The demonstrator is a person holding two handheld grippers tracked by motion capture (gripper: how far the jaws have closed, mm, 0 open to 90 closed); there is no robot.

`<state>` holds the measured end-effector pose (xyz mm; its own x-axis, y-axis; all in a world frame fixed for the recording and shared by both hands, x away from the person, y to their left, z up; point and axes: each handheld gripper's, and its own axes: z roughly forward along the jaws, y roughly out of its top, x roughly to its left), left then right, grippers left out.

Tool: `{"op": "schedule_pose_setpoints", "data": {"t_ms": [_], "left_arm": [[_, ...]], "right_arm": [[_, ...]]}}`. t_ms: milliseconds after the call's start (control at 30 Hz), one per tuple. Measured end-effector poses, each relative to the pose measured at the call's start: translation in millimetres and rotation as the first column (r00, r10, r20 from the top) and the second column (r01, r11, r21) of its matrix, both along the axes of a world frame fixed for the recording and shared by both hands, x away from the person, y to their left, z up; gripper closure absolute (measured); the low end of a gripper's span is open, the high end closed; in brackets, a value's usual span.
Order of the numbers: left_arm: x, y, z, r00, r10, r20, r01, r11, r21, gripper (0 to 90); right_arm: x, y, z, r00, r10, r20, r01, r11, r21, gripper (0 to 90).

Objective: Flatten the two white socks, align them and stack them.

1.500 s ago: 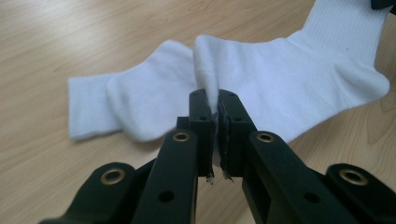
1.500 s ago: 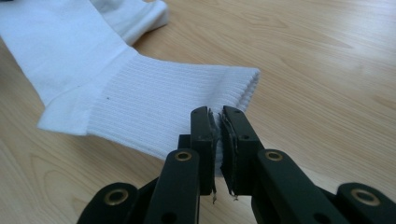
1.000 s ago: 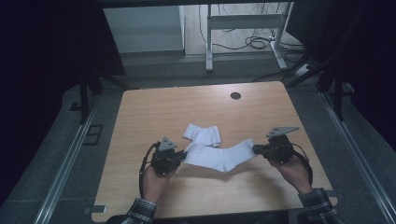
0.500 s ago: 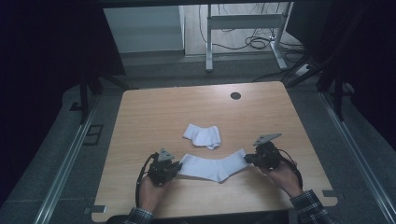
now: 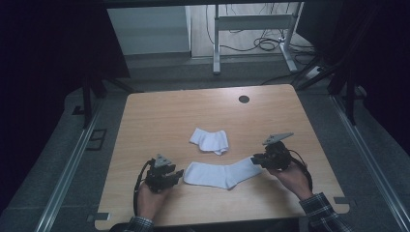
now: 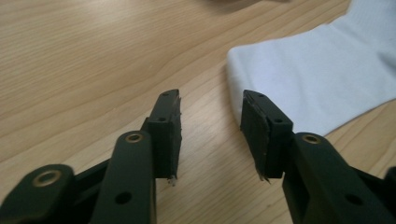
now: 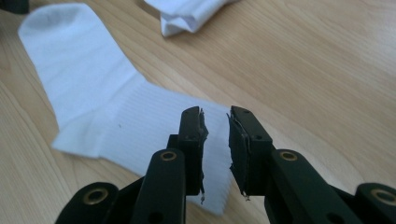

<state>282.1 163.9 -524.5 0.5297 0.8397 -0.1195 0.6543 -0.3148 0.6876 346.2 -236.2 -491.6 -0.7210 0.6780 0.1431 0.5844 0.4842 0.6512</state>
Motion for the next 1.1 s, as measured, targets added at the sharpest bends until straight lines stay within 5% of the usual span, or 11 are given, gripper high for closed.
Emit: {"op": "schedule_pose_setpoints", "data": {"t_ms": [200, 467, 733, 1100], "left_arm": [[2.8, 6.5, -4.0, 0.9997, 0.025, 0.002, -0.025, 0.9989, 0.038, 50.3], [7.3, 13.7, -11.3, 0.9984, 0.055, -0.012, -0.055, 0.9978, 0.036, 45.9], [6.2, 7.6, -15.3, 0.9994, 0.017, 0.030, -0.020, 0.9966, 0.080, 34.6], [6.4, 6.2, -17.3, 0.9991, 0.011, 0.040, -0.014, 0.9971, 0.075, 28.7]], "right_arm": [[9.4, 21.4, 5.5, 0.9995, 0.029, 0.006, -0.029, 1.000, -0.001, 72.9], [27.4, 60.1, 9.7, 0.9977, 0.068, 0.001, -0.068, 0.998, 0.010, 74.2], [42.9, 101.9, 9.6, 0.9945, 0.105, -0.003, -0.105, 0.995, -0.005, 76.1], [66.5, 150.6, 1.9, 0.9924, 0.122, -0.019, -0.122, 0.992, -0.011, 71.6]]}}
